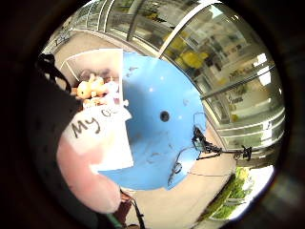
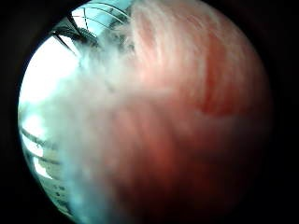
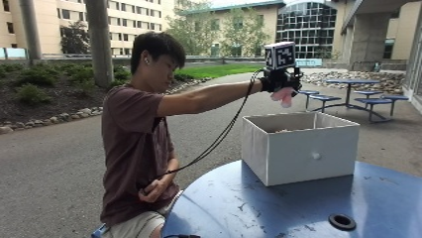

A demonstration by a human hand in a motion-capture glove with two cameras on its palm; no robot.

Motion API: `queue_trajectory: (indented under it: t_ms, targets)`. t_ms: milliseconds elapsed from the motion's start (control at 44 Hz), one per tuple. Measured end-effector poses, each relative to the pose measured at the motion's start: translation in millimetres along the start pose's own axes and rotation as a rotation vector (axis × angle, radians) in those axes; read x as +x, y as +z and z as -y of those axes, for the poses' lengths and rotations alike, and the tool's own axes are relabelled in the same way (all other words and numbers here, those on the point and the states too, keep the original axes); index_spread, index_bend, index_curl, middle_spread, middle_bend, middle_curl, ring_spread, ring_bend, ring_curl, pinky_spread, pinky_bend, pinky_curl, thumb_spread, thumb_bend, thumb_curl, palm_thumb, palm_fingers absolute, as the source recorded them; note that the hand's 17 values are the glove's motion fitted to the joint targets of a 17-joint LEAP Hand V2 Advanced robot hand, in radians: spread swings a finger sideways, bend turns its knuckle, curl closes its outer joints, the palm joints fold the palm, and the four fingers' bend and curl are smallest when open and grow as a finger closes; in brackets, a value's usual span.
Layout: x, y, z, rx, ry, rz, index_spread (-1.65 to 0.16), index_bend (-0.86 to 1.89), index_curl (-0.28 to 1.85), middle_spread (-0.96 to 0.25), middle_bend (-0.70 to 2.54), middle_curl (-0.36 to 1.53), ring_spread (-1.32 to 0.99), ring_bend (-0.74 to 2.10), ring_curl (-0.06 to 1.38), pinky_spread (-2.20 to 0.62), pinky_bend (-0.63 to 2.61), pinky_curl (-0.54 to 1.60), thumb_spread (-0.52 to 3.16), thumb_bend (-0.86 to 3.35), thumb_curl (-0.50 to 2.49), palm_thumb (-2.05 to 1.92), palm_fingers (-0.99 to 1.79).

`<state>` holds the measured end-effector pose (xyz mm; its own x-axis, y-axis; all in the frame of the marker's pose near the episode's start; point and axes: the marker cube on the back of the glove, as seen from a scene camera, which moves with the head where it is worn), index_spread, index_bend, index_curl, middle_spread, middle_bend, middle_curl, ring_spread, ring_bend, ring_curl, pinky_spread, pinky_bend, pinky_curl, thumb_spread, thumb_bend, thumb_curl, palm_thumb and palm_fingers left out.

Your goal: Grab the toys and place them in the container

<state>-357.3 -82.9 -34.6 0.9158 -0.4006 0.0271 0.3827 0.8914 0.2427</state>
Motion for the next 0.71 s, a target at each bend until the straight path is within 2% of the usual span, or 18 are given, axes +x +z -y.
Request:
queue_trajectory:
  t_ms: [114,227,273,341,500,705]
  targets:
    - [-8,15,1,-0.062,-0.005,-0.053,-0.39,0.56,0.92,-0.25,1.02,0.77,-0.33,1.44,0.7,-0.35,1.09,0.5,0.67,-0.02,0.88,0.53,0.81]
    - [-41,36,6,-0.266,0.019,-0.02,-0.37,0.41,0.92,-0.28,0.92,0.75,-0.31,1.44,0.69,-0.33,1.1,0.5,0.79,-0.06,0.84,0.44,0.56]
    - [-43,42,4,-0.33,0.019,-0.007,-0.32,0.22,0.88,-0.25,0.66,0.68,-0.28,1.26,0.68,-0.27,1.19,0.56,0.91,-0.13,0.75,0.24,-0.17]
    - [-45,46,2,-0.335,0.01,0.016,-0.28,0.1,0.79,-0.16,0.43,0.59,-0.19,0.95,0.6,-0.17,1.25,0.53,0.98,-0.11,0.67,0.1,-0.54]
    - [-55,48,1,-0.292,0.006,0.024,-0.21,0.04,0.58,-0.05,0.23,0.49,-0.1,0.62,0.42,-0.05,1.14,0.45,1.08,-0.05,0.57,-0.01,-0.39]
    - [-52,52,-3,-0.267,-0.002,0.037,-0.18,0.07,0.46,-0.02,0.15,0.43,-0.04,0.48,0.36,0.01,1.0,0.39,1.17,-0.03,0.49,-0.02,-0.28]
